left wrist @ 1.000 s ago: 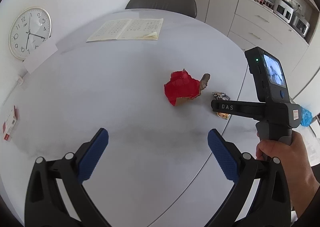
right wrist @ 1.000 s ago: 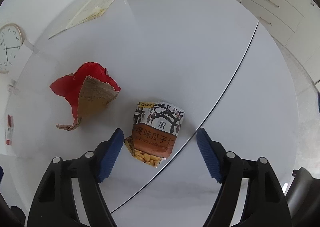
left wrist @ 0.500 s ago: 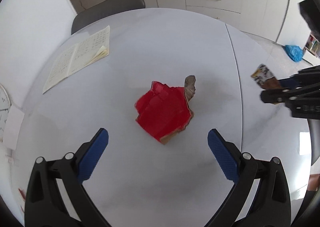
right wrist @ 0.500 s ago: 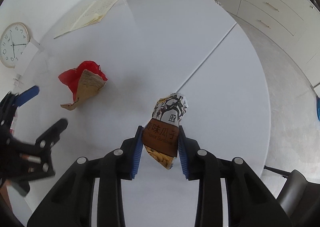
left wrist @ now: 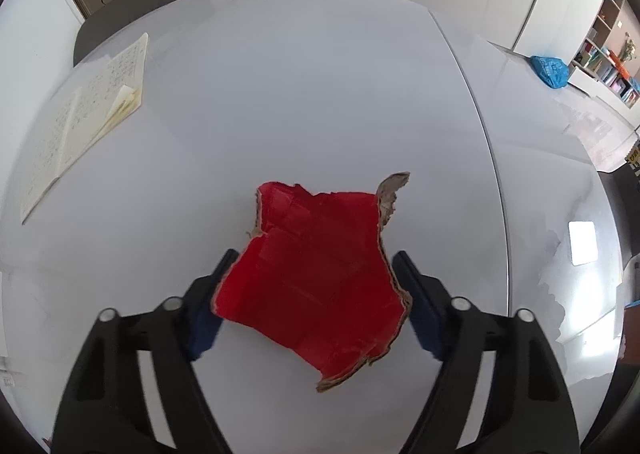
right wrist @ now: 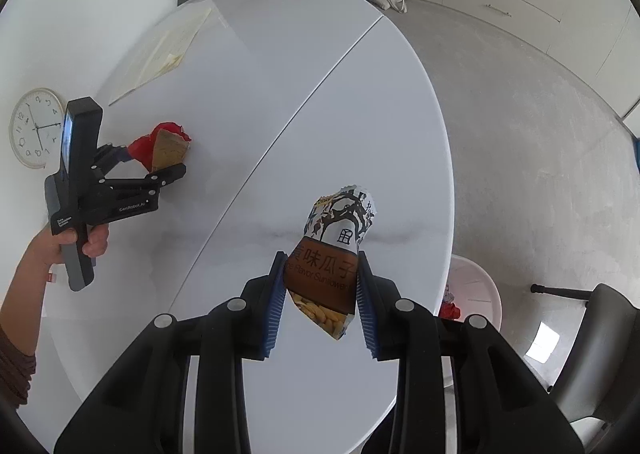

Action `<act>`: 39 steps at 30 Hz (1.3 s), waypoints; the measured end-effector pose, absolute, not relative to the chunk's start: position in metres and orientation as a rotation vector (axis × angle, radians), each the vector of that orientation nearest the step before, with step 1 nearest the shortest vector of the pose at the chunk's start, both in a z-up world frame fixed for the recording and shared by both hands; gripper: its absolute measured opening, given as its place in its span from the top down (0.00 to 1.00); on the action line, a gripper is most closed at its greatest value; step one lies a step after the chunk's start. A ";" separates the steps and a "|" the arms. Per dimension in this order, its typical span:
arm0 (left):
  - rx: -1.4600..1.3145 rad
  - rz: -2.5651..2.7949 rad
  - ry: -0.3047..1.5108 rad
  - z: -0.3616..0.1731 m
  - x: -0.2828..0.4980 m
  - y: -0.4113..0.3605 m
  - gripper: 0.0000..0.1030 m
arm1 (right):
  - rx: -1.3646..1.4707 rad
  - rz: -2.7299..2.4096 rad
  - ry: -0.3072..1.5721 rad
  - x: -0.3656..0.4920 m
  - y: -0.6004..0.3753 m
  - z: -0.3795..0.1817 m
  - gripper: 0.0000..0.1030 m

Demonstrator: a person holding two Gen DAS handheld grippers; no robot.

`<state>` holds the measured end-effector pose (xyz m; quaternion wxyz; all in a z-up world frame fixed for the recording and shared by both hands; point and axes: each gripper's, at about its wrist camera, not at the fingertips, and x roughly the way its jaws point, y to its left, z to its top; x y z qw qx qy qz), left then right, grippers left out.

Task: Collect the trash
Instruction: 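Grasp the torn red-and-brown cardboard box with the left gripper, then carry the cardboard box to the bin with the left gripper while the right gripper drops the snack bag in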

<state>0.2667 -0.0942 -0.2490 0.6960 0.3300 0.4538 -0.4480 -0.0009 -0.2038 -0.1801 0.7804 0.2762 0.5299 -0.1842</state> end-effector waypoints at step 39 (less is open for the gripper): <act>0.235 -0.758 1.122 -0.147 -0.005 -0.031 0.51 | 0.471 -0.254 1.256 -0.141 -0.239 -0.237 0.64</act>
